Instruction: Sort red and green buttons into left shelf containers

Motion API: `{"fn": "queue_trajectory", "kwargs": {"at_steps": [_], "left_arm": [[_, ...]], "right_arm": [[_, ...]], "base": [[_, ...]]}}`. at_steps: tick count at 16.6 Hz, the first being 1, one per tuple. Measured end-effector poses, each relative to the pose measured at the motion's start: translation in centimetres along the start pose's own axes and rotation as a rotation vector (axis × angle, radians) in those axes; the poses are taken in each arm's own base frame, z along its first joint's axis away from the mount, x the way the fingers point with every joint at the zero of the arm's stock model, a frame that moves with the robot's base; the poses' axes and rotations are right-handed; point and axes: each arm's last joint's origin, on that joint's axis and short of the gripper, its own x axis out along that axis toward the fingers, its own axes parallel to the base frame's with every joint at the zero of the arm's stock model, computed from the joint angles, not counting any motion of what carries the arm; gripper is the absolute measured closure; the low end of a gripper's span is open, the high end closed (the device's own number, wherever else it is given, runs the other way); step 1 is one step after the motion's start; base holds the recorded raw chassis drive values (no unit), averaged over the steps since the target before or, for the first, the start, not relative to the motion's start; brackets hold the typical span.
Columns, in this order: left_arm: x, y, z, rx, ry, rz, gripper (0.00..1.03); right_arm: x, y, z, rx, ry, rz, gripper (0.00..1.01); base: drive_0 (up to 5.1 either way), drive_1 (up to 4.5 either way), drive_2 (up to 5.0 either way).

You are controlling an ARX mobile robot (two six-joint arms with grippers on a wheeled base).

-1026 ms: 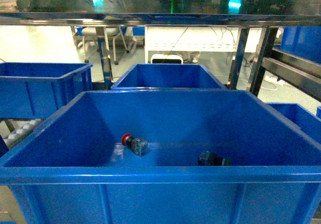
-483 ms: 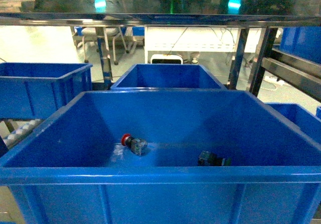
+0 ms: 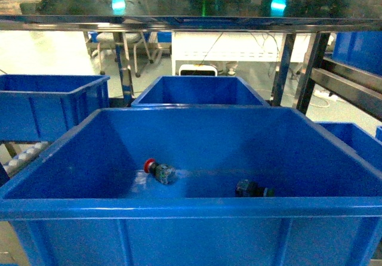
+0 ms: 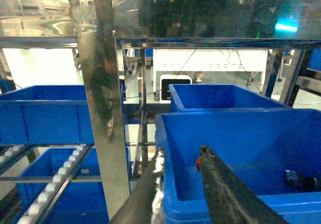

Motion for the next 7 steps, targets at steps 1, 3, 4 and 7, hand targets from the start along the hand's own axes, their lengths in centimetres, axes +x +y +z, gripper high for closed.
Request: {"fn": "queue_trajectory", "kwargs": {"at_steps": [1,3,4,7], "left_arm": [[0.00,0.00,0.00,0.000,0.000,0.000,0.67],[0.00,0.00,0.00,0.000,0.000,0.000,0.47],[0.00,0.00,0.00,0.000,0.000,0.000,0.38],[0.00,0.00,0.00,0.000,0.000,0.000,0.05]], "right_arm": [[0.00,0.00,0.00,0.000,0.000,0.000,0.64],[0.00,0.00,0.00,0.000,0.000,0.000,0.42],[0.00,0.00,0.00,0.000,0.000,0.000,0.35],[0.00,0.00,0.00,0.000,0.000,0.000,0.01]], "base": [[0.0,0.00,0.0],[0.0,0.00,0.0],[0.0,0.00,0.0],[0.0,0.00,0.0]]}}
